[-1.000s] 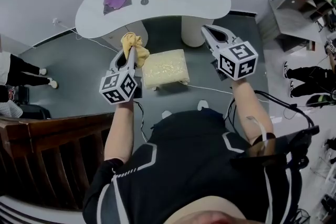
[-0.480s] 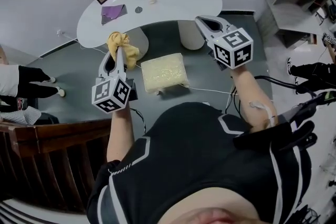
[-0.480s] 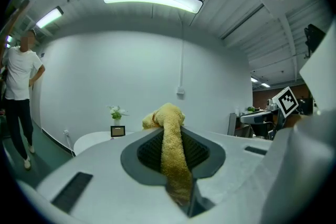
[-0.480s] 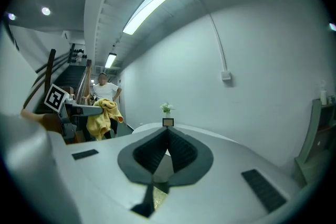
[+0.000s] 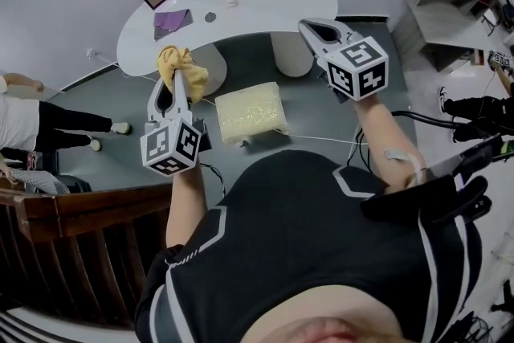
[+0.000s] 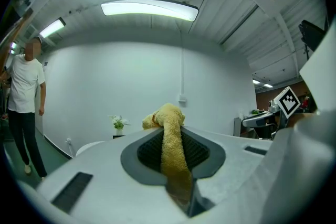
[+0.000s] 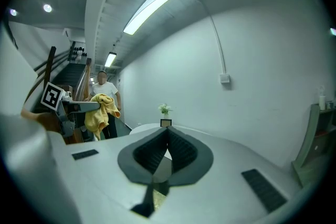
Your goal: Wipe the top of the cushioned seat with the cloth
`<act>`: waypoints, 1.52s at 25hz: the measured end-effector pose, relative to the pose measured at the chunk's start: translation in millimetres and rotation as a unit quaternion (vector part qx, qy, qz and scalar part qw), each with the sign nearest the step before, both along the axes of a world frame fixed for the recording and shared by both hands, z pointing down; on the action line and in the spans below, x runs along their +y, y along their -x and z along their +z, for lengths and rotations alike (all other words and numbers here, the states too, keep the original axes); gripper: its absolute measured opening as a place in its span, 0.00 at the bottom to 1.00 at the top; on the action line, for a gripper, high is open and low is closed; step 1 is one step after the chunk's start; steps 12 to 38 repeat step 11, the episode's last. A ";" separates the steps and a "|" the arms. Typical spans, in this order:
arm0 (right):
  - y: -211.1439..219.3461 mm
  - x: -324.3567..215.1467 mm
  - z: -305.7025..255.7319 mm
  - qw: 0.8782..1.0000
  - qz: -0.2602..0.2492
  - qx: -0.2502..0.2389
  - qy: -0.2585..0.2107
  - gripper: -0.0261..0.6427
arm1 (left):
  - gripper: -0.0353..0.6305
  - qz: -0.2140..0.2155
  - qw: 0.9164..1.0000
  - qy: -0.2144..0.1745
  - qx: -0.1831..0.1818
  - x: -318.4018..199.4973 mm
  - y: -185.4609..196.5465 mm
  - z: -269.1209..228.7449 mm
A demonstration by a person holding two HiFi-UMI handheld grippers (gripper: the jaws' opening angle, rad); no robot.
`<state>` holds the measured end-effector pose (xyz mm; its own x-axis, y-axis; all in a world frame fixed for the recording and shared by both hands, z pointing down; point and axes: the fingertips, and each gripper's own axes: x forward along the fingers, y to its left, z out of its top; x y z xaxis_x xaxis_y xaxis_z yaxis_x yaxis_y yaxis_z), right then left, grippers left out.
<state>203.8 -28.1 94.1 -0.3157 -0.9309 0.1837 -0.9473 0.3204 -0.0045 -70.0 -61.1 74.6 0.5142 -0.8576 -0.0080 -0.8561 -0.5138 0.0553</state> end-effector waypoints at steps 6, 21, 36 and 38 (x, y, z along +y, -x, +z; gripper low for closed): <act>0.5 -0.2 3.0 1.000 -0.004 0.000 0.000 0.05 | 0.15 0.006 1.000 0.000 -0.001 -0.7 -5.4 2.8; 0.5 1.9 0.7 1.000 -0.005 0.000 -0.007 0.05 | 0.15 0.007 1.000 -0.004 -0.004 -1.7 -9.6 -1.5; 0.5 1.9 0.7 1.000 -0.005 0.000 -0.007 0.05 | 0.15 0.007 1.000 -0.004 -0.004 -1.7 -9.6 -1.5; 0.5 1.9 0.7 1.000 -0.005 0.000 -0.007 0.05 | 0.15 0.007 1.000 -0.004 -0.004 -1.7 -9.6 -1.5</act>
